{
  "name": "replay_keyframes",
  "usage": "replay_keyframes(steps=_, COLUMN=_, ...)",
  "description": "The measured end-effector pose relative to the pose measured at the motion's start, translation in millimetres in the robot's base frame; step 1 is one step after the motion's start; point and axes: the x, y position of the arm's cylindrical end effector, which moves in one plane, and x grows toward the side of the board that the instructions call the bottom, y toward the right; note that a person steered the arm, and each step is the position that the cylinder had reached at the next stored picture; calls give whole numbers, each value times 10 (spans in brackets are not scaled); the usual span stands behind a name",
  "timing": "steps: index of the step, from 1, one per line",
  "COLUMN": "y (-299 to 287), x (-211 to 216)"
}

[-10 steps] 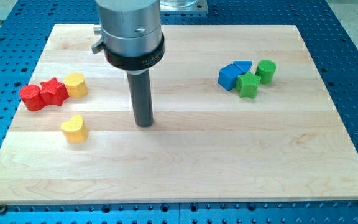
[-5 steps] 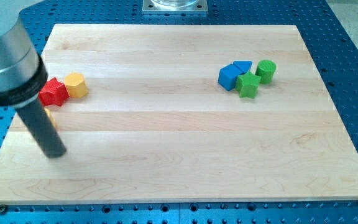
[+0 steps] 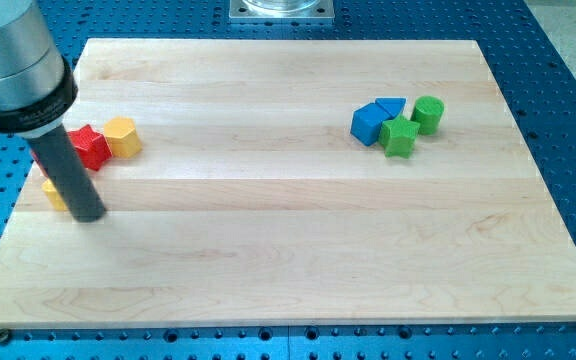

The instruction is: Move the yellow blocks into the red star

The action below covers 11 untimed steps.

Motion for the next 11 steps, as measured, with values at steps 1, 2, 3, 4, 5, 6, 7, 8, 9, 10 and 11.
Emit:
replay_keyframes(steps=1, y=-343, x=164)
replay_keyframes(steps=2, y=-455, x=109)
replay_keyframes(steps=3, y=-455, x=-66)
replay_keyframes(steps=4, y=-450, x=-66)
replay_keyframes(steps=5, y=-357, x=-131)
replay_keyframes(steps=6, y=-356, x=-23)
replay_keyframes(steps=7, y=-351, x=207)
replay_keyframes(steps=8, y=-141, x=15)
replay_keyframes(steps=9, y=-126, x=-215)
replay_keyframes(steps=10, y=-125, x=-287)
replay_keyframes(steps=11, y=-91, x=-226)
